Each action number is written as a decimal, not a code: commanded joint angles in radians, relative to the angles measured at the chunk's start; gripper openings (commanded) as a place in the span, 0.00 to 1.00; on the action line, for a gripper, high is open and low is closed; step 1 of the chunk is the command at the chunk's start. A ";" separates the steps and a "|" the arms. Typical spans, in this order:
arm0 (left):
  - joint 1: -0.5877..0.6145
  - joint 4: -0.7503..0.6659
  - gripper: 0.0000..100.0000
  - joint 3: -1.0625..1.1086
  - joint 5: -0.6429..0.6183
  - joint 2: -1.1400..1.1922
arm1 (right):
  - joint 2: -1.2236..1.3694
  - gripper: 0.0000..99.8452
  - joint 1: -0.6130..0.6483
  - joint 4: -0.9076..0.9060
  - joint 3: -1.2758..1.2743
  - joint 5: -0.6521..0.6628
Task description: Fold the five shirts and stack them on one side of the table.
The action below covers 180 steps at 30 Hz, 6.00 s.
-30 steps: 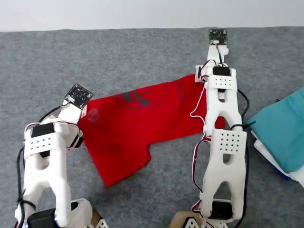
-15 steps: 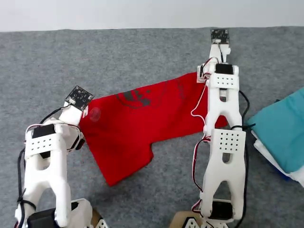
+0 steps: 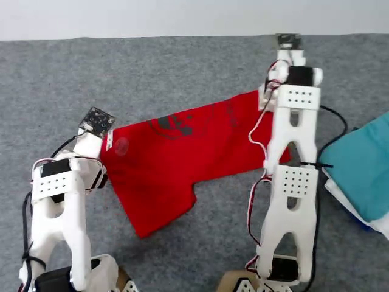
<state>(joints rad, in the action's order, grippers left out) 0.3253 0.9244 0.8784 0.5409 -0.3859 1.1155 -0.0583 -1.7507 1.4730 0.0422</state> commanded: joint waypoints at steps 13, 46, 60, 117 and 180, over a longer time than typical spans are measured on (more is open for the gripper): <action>0.000 -0.183 0.18 0.084 -0.123 -0.025 | -0.429 0.11 -0.068 -0.038 -0.732 0.095; -0.003 -0.292 0.18 0.166 -0.118 -0.023 | -0.242 0.16 -0.096 0.087 -0.789 0.149; -0.005 -0.292 0.18 0.168 -0.118 -0.023 | -0.407 0.01 -0.030 0.085 -0.787 0.149; -0.035 -0.327 0.18 0.193 -0.118 -0.023 | -0.377 0.01 -0.048 0.251 -0.669 0.376; -0.035 -0.328 0.18 0.194 -0.118 -0.023 | 0.004 0.01 0.137 0.634 -0.397 0.374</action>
<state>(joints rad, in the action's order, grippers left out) 0.2977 0.6145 1.0764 0.4227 -0.3859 1.1231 0.0675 -1.1676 1.0173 0.4104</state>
